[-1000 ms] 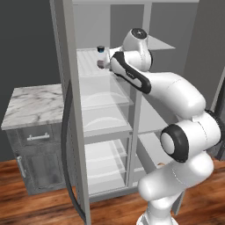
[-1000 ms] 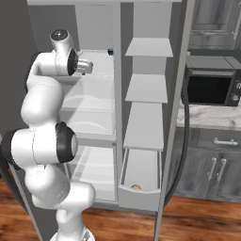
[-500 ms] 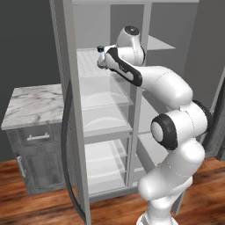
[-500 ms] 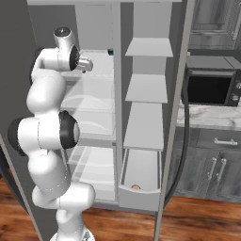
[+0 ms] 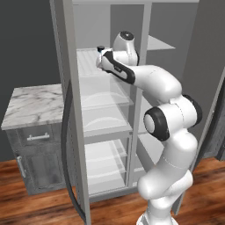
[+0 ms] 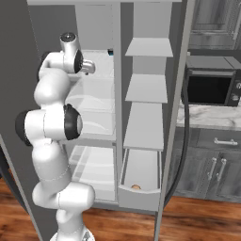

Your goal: Take the eggplant and peach from the fridge shelf and place them in the freezer drawer to begin freezing them.

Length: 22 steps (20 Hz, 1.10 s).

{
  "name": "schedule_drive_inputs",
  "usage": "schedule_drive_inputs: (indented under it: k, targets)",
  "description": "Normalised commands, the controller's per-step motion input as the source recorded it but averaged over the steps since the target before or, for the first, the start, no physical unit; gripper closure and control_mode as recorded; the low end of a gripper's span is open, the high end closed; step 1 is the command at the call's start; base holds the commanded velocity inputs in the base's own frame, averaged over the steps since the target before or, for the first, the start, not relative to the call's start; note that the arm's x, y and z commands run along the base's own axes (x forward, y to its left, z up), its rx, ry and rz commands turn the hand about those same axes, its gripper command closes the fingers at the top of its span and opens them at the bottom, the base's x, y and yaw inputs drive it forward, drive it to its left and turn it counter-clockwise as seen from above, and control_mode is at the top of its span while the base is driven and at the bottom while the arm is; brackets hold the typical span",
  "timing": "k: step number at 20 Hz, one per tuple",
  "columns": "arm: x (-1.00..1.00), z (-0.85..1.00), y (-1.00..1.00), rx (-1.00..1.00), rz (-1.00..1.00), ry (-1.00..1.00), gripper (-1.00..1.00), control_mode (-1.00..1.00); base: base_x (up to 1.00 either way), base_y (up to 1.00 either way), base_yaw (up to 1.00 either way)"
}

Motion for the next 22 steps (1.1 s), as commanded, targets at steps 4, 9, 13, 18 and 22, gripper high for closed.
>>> schedule_drive_inputs:
  k: [4, 9, 13, 18, 22]
  targets:
    - [0.46, -0.04, 0.02, 0.00, -0.02, 0.00, -1.00, -1.00, 0.00, 0.00, 0.00]
    - [0.39, -0.01, 0.00, 0.00, -0.02, 0.00, -1.00, -1.00, 0.00, 0.00, 0.00]
    - [0.33, -0.03, 0.03, 0.00, -0.01, 0.00, -1.00, -1.00, 0.00, 0.00, 0.00]
    - [0.26, -0.05, 0.06, 0.00, 0.00, 0.00, -1.00, -1.00, 0.00, 0.00, 0.00]
    - [0.13, -0.05, 0.06, 0.00, 0.00, 0.00, -1.00, -1.00, 0.00, 0.00, 0.00]
